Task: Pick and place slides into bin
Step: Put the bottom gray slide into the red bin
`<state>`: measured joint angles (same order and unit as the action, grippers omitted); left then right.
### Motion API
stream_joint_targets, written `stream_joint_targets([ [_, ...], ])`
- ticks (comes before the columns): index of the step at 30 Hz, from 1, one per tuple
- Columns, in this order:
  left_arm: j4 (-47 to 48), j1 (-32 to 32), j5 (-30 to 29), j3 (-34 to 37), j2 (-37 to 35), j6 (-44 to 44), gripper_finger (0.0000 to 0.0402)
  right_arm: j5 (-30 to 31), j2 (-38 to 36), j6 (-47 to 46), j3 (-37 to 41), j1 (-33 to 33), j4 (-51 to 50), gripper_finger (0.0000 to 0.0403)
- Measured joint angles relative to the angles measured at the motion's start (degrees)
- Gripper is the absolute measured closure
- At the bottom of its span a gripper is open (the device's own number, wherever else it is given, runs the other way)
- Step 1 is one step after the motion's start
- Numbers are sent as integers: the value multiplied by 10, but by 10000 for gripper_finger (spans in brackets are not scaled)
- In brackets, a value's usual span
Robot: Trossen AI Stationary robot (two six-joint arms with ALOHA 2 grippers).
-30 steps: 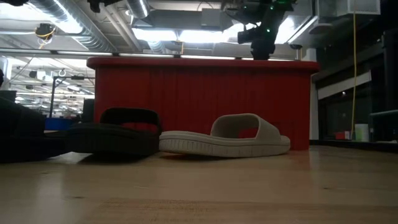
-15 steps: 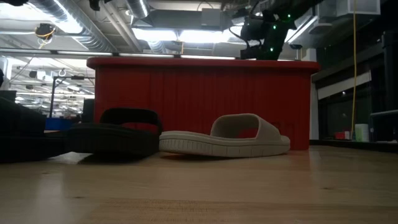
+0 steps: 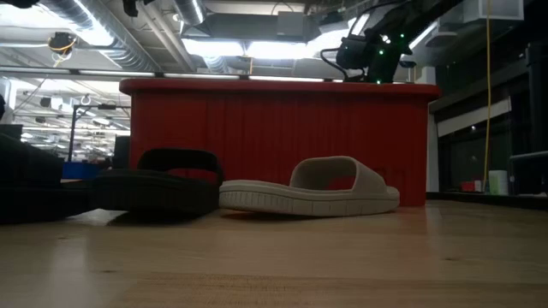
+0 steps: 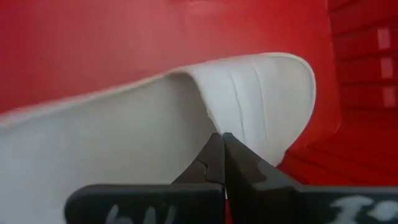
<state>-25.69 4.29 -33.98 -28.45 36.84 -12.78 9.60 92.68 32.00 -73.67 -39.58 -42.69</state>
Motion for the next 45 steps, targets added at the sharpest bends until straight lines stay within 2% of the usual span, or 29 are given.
stream_joint_targets([
  [11, 0, 0, -2, 0, 0, 0, 399, -1, 1, 31, 0, -23, 13, 403],
  [21, 2, 0, -2, 0, 0, 0, 399, -2, 42, 33, 0, -23, 27, 403],
  [28, 2, 0, -2, 0, 0, 0, 396, -1, 43, 72, 0, -23, 28, 403],
  [45, 2, 0, -1, 0, 0, 0, 399, -22, 43, 73, 0, -27, 9, 403],
])
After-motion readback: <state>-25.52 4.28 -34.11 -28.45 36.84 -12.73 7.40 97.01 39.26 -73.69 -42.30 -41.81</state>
